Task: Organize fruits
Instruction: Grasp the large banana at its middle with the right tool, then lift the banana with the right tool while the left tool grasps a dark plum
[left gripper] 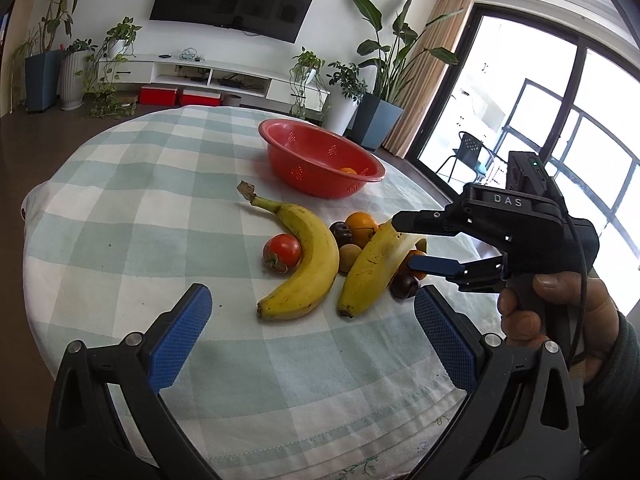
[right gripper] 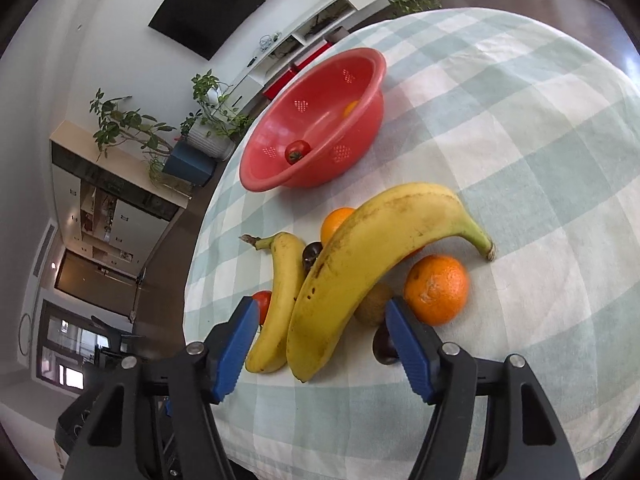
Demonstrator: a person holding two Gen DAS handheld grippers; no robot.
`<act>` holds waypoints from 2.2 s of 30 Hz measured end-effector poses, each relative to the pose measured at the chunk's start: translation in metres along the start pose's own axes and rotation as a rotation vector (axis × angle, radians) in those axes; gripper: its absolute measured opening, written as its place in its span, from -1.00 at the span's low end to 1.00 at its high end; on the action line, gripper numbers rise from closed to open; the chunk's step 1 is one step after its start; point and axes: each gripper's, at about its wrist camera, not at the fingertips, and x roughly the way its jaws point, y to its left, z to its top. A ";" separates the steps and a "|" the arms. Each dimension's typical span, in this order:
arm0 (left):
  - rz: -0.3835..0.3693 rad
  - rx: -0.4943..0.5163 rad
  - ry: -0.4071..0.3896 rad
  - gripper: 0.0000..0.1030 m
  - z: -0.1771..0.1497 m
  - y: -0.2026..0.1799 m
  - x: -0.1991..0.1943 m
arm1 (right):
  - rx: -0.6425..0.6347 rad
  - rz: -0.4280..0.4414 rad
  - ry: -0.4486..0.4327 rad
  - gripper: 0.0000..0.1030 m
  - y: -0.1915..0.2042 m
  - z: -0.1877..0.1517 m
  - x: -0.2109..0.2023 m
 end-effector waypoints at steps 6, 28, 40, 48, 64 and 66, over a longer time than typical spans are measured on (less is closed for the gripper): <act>-0.018 -0.008 -0.003 0.99 -0.001 0.002 0.000 | 0.024 -0.001 -0.008 0.29 0.002 0.010 0.005; 0.014 0.029 0.031 0.99 -0.005 -0.007 0.007 | 0.005 0.042 0.032 -0.22 -0.005 0.015 0.011; 0.050 0.087 0.109 0.98 0.013 -0.014 0.024 | 0.015 0.164 0.012 -0.29 -0.024 0.003 -0.016; 0.055 0.127 0.149 0.98 0.017 -0.026 0.042 | 0.024 0.251 0.008 -0.32 -0.033 0.000 -0.032; 0.000 0.321 0.227 0.91 0.028 -0.081 0.077 | 0.096 0.302 -0.132 -0.32 -0.080 0.015 -0.104; -0.020 0.369 0.260 0.73 0.026 -0.093 0.089 | 0.103 0.299 -0.171 -0.32 -0.088 0.020 -0.119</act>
